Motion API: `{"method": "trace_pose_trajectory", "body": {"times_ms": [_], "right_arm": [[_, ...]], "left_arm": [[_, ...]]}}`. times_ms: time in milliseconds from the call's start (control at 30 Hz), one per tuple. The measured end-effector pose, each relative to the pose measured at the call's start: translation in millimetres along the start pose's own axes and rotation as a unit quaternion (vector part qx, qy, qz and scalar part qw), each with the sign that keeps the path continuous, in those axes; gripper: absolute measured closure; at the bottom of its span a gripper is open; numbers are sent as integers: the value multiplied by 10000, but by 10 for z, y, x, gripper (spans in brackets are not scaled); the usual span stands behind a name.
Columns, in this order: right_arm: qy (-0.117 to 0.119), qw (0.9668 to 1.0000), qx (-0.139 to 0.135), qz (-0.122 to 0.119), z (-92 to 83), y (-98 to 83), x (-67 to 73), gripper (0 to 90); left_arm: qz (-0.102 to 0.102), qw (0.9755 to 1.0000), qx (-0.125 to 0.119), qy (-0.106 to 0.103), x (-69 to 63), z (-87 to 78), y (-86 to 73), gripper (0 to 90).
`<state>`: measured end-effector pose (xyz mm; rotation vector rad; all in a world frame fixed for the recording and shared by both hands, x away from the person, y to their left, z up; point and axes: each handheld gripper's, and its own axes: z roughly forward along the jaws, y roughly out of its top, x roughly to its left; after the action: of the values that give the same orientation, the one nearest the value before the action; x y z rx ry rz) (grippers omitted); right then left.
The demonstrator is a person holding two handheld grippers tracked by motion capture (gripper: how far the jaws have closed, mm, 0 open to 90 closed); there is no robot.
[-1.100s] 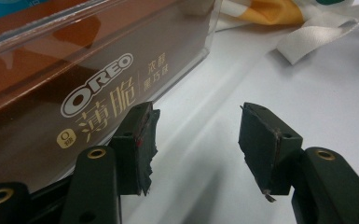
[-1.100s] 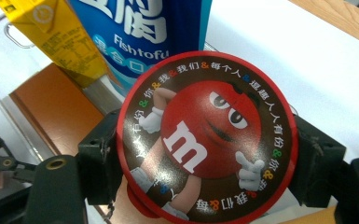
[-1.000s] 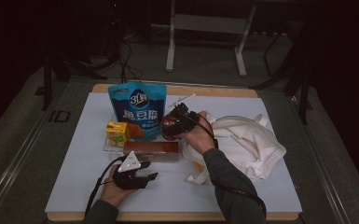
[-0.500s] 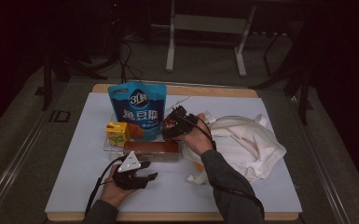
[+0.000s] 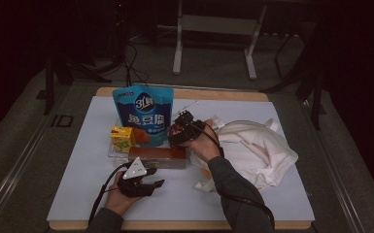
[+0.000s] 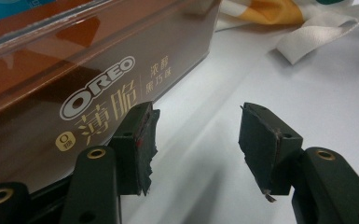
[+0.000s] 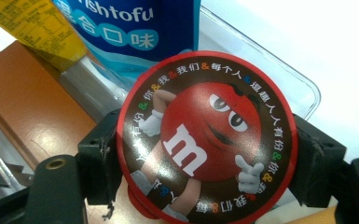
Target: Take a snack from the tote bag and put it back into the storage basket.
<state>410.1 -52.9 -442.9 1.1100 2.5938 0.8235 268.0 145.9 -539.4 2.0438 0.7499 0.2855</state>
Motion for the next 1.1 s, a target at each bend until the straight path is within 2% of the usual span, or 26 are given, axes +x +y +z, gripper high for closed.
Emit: {"method": "trace_pose_trajectory", "body": {"times_ms": [233, 633, 767, 867, 1100], "right_arm": [[-74, 9999, 75, -44, 23, 4, 15, 251], [-70, 9999, 110, -23, 43, -1, 24, 248], [-183, 9998, 116, -53, 44, 6, 37, 246], [-139, 9999, -40, 45, -13, 30, 31, 246], [-192, 9997, -127, -64, -161, 80, 14, 251]], "left_arm": [[1, 10000, 3, -1, 0, 0, 0, 456], [3, 10000, -4, -2, 0, 1, 0, 456], [3, 10000, -3, -3, 0, 0, 0, 455], [7, 10000, -9, 2, -1, 3, 0, 455], [8, 10000, -8, 4, -2, 2, 0, 455]]}}
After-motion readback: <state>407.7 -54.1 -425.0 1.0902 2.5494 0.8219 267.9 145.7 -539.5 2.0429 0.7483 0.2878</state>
